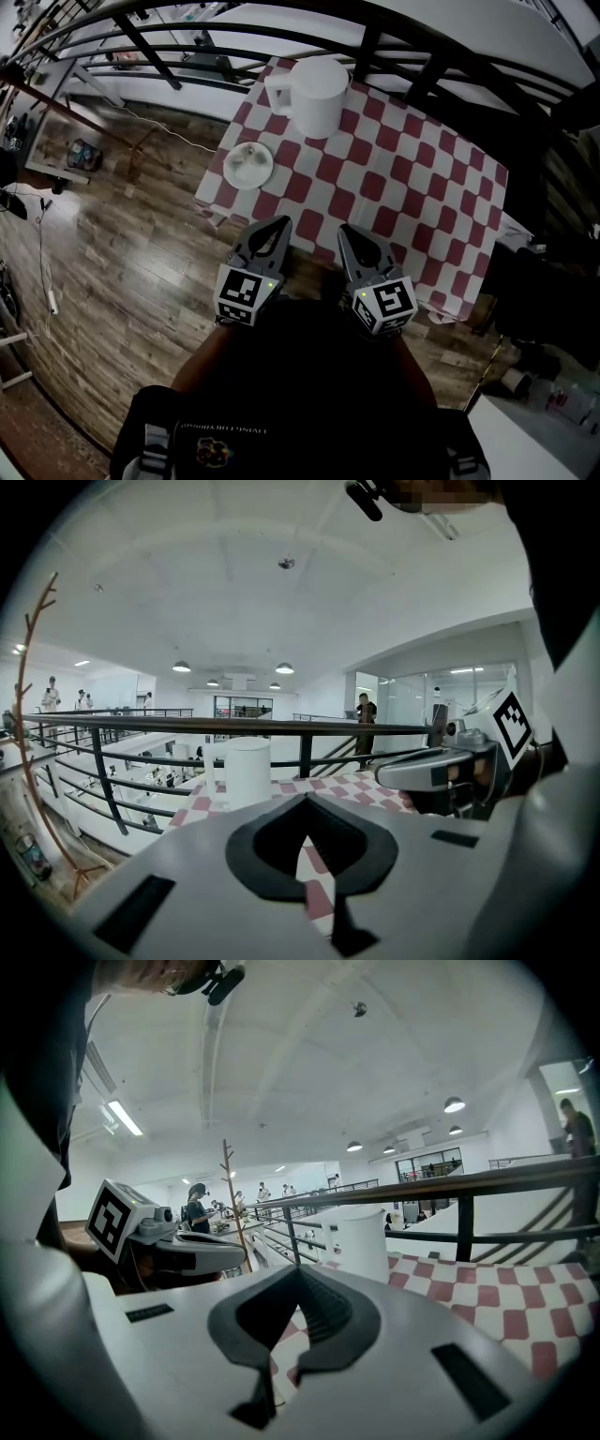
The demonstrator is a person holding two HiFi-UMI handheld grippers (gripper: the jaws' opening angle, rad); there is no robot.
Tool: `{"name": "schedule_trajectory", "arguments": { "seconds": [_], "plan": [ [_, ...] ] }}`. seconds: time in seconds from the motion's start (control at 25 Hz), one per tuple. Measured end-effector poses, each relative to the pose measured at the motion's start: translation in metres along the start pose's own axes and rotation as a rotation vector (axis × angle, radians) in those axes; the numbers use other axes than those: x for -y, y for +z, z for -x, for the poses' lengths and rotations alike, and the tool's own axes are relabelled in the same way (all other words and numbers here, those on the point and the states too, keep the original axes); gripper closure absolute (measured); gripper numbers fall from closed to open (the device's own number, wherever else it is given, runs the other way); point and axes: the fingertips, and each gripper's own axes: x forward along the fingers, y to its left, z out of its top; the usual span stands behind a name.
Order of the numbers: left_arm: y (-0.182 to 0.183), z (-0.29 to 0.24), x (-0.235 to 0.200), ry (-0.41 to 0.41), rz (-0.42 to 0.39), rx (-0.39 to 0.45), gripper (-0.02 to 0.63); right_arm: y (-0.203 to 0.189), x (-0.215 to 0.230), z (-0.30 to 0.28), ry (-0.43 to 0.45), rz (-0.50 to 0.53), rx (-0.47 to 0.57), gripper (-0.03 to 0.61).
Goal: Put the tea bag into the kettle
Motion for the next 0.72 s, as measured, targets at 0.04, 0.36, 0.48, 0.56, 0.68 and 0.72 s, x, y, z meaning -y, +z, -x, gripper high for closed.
{"name": "schedule_trajectory", "arguments": {
  "seconds": [0.04, 0.36, 0.48, 0.56, 0.68, 0.72],
  "plan": [
    [0.000, -0.001, -0.001, -0.003, -0.001, -0.003, 0.609, 0.000, 0.001, -0.001, -0.005, -0.004, -0.001, 0.565],
    [-0.001, -0.003, -0.012, -0.006, 0.001, -0.015, 0.609, 0.001, 0.003, -0.009, -0.016, -0.008, -0.003, 0.565],
    [-0.001, -0.003, -0.014, -0.004, 0.003, -0.019, 0.609, 0.000, 0.003, -0.010, -0.014, -0.008, -0.005, 0.565],
    [-0.002, -0.003, -0.016, -0.002, 0.004, -0.017, 0.609, 0.000, 0.003, -0.011, -0.014, -0.002, -0.005, 0.565],
    [-0.002, -0.004, -0.017, -0.002, 0.002, -0.017, 0.609, -0.001, 0.005, -0.012, -0.025, 0.002, -0.001, 0.565],
    [-0.003, -0.005, -0.017, -0.002, 0.000, -0.018, 0.609, -0.001, 0.006, -0.012, -0.029, 0.002, 0.000, 0.565]
  ]
}}
